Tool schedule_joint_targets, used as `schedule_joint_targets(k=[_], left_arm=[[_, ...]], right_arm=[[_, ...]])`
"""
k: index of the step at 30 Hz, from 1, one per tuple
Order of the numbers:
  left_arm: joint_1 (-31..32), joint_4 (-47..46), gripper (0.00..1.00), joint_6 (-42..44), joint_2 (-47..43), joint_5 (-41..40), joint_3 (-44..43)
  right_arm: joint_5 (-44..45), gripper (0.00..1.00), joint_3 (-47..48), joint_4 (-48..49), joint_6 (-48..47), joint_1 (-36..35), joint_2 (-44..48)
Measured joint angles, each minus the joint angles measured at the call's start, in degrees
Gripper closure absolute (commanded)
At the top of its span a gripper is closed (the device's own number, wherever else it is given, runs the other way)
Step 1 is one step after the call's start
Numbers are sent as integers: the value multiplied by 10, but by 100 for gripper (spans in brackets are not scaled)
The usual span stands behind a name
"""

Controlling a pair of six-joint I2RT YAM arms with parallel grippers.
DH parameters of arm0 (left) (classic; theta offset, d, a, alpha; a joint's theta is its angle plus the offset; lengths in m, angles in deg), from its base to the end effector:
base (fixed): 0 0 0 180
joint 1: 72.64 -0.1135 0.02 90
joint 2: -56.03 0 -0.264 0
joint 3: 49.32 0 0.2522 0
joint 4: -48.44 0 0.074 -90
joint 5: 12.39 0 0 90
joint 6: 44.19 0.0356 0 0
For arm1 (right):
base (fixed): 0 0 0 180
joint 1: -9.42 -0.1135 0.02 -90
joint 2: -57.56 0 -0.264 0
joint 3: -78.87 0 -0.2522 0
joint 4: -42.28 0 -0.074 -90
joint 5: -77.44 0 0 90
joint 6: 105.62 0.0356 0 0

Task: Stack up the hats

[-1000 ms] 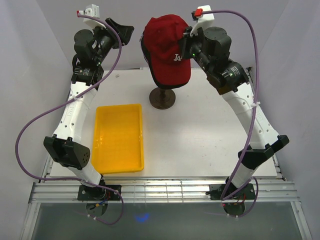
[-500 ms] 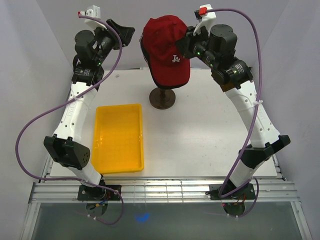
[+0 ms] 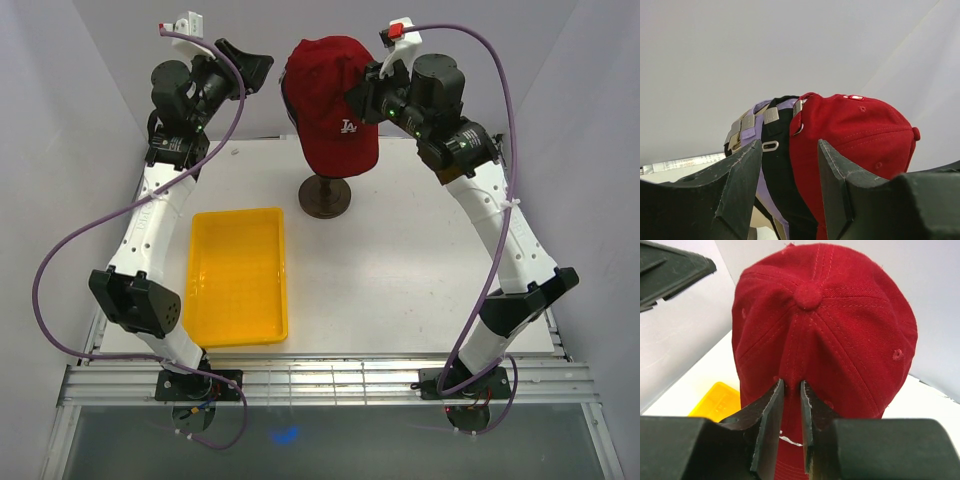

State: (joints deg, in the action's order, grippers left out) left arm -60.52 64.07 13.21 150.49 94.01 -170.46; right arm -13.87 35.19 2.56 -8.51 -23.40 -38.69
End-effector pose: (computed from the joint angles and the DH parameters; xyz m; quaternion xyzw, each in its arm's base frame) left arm 0.3616 -0.0879 0.5107 -0.0035 0.6388 -0.3745 0.6721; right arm 0.2948 0.1911 0.5389 -0.1647 0.6854 0.2497 0.6638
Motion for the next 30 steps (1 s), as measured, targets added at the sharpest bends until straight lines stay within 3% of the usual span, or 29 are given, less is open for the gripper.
schedule_joint_targets(k=[7, 13, 26, 30], left_arm=[[0, -37, 40, -15, 26, 26, -10], [8, -37, 40, -16, 110, 37, -92], [23, -69, 41, -12, 167, 31, -123], [24, -72, 41, -8, 165, 27, -116]], right_arm=[[0, 64, -6, 0, 0, 0, 0], [0, 56, -6, 0, 0, 0, 0], [0, 55, -4, 0, 4, -1, 0], [0, 49, -4, 0, 7, -1, 0]])
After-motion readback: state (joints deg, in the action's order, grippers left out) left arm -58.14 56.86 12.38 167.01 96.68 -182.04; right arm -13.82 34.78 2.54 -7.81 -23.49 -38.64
